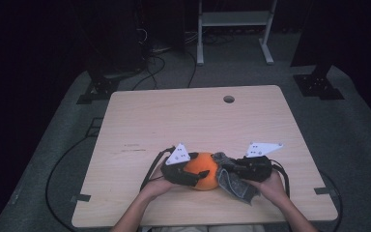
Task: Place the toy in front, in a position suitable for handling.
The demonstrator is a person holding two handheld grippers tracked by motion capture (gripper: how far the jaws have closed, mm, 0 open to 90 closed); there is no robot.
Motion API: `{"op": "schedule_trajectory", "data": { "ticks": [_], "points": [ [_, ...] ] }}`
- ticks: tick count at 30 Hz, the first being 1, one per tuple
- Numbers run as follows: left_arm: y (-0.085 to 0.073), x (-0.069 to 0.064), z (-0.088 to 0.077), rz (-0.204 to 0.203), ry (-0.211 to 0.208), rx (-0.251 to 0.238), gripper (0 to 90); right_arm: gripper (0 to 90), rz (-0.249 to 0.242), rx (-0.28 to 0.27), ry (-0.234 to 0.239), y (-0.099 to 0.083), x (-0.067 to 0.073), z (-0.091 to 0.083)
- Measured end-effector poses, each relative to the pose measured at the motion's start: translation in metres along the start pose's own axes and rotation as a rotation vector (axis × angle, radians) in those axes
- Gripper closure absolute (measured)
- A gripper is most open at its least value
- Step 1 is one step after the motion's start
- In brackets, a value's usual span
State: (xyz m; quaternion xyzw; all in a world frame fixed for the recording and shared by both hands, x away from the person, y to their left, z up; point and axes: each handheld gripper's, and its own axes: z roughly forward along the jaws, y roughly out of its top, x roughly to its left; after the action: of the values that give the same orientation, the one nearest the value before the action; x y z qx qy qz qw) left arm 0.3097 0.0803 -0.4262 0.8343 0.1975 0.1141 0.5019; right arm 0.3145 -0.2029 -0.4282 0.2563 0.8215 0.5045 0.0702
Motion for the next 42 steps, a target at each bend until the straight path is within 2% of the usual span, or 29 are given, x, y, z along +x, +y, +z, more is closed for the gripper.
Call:
{"op": "schedule_trajectory", "data": {
  "ticks": [2,3,6,9,12,15,17,19,21,23,24,25,29,31,34,39,42],
  "points": [
    [-0.003,-0.007,-0.002,0.014,-0.004,0.011,26.1,76.7,0.001,0.021,-0.047,-0.001,-0.001,-0.001],
    [-0.004,-0.011,-0.004,0.022,-0.006,0.017,26.1,76.8,0.008,0.026,-0.056,-0.002,-0.002,-0.001],
    [-0.007,-0.022,-0.007,0.049,-0.019,0.03,24.7,76.7,0.026,0.03,-0.053,-0.005,-0.004,0.0],
    [-0.007,-0.027,-0.011,0.097,-0.021,0.049,24.2,76.6,0.027,0.03,-0.049,-0.005,-0.005,0.002],
    [-0.002,-0.023,-0.016,0.126,-0.006,0.033,21.8,76.6,0.023,0.024,-0.035,-0.006,-0.004,0.002],
    [0.006,-0.017,-0.014,0.126,0.016,-0.019,17.0,76.6,0.012,0.019,-0.024,-0.007,-0.003,0.001],
    [0.012,-0.011,-0.008,0.123,0.034,-0.014,12.8,76.6,0.006,0.017,-0.016,-0.008,-0.003,0.0],
    [0.015,-0.005,0.001,0.107,0.054,0.02,9.5,76.6,0.0,0.014,0.003,-0.009,-0.002,-0.001],
    [0.014,-0.001,0.011,0.068,0.011,0.058,7.8,76.5,-0.008,0.022,0.008,-0.01,-0.002,-0.003],
    [0.012,0.0,0.018,0.031,-0.05,0.096,7.7,76.4,-0.001,0.023,0.022,-0.012,-0.004,-0.006],
    [0.01,-0.001,0.02,0.03,-0.07,0.093,7.7,76.3,0.008,0.019,0.029,-0.013,-0.006,-0.009],
    [0.009,-0.004,0.02,0.048,-0.076,0.093,7.8,76.3,0.016,0.012,0.024,-0.015,-0.008,-0.012],
    [0.008,-0.01,0.017,0.1,-0.08,0.108,12.1,76.3,0.035,0.011,-0.031,-0.02,-0.018,-0.03],
    [0.007,-0.011,0.016,0.105,-0.079,0.106,12.3,76.1,0.053,0.002,-0.068,-0.024,-0.025,-0.04],
    [0.006,-0.012,0.014,0.119,-0.078,0.102,13.9,75.1,0.062,0.034,-0.128,-0.031,-0.034,-0.051],
    [0.007,-0.015,0.012,0.157,-0.048,0.093,27.3,71.3,0.105,0.099,-0.172,-0.047,-0.048,-0.056],
    [0.008,-0.017,0.011,0.162,-0.04,0.089,33.4,61.7,0.125,0.111,-0.199,-0.054,-0.053,-0.058]
  ]
}}
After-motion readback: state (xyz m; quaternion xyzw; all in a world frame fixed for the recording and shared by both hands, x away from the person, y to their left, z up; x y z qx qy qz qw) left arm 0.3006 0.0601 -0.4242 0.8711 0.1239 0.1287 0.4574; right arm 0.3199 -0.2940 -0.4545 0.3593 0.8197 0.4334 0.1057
